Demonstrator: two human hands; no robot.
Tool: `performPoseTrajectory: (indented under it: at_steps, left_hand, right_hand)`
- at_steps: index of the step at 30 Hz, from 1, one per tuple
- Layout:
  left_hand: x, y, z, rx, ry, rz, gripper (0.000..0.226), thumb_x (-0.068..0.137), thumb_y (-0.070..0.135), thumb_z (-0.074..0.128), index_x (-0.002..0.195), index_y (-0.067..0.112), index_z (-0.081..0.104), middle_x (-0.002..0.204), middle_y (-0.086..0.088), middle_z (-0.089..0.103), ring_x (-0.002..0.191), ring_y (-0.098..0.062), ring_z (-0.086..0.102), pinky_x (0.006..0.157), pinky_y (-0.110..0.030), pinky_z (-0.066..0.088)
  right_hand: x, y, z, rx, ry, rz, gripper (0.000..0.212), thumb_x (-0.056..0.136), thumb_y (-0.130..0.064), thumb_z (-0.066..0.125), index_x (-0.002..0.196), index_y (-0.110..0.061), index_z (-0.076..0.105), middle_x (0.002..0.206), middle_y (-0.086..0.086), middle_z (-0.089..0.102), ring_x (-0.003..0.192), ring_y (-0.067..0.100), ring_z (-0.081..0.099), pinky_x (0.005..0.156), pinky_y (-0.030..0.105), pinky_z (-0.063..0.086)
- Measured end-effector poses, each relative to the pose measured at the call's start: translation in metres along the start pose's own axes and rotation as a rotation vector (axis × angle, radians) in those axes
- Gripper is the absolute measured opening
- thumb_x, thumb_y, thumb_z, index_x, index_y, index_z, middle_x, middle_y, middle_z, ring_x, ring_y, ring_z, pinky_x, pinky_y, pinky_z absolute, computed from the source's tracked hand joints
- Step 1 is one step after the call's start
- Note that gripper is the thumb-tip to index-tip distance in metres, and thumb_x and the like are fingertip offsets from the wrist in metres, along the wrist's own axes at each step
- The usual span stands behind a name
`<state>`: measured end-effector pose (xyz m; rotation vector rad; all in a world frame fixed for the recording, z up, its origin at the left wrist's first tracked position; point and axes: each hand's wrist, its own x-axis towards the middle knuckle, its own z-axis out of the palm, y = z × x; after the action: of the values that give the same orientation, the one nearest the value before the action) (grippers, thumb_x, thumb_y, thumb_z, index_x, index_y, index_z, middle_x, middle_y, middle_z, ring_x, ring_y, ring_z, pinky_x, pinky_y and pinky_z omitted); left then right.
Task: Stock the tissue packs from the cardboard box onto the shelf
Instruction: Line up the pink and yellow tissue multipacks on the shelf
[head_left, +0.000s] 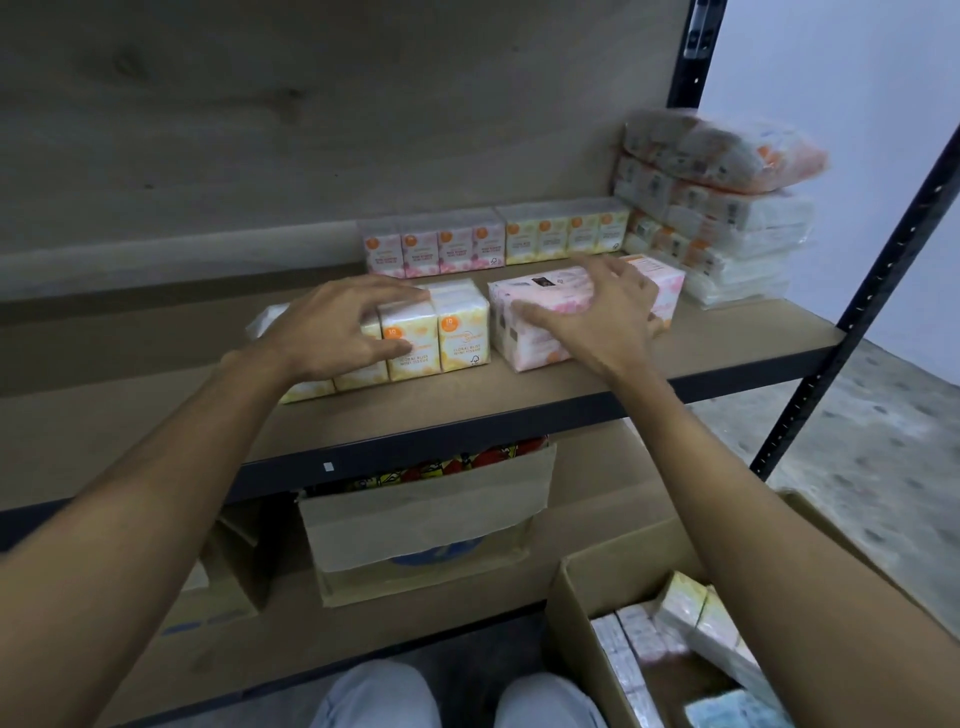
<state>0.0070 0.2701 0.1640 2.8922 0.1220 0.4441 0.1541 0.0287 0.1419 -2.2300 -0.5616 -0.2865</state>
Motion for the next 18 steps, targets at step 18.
performPoseTrajectory:
  at_steps: [18]
  left_hand:
    - [0.003, 0.000, 0.005, -0.015, 0.059, -0.039, 0.055, 0.084, 0.042, 0.068, 0.136, 0.040, 0.048, 0.144, 0.012, 0.046, 0.133, -0.013, 0.040, 0.106, -0.048, 0.035]
  right_hand:
    - [0.046, 0.052, -0.013, 0.473, 0.240, 0.504, 0.072, 0.045, -0.069, 0.074, 0.100, -0.025, 0.058, 0.104, -0.005, 0.067, 0.107, 0.023, 0.060, 0.100, 0.045, 0.044]
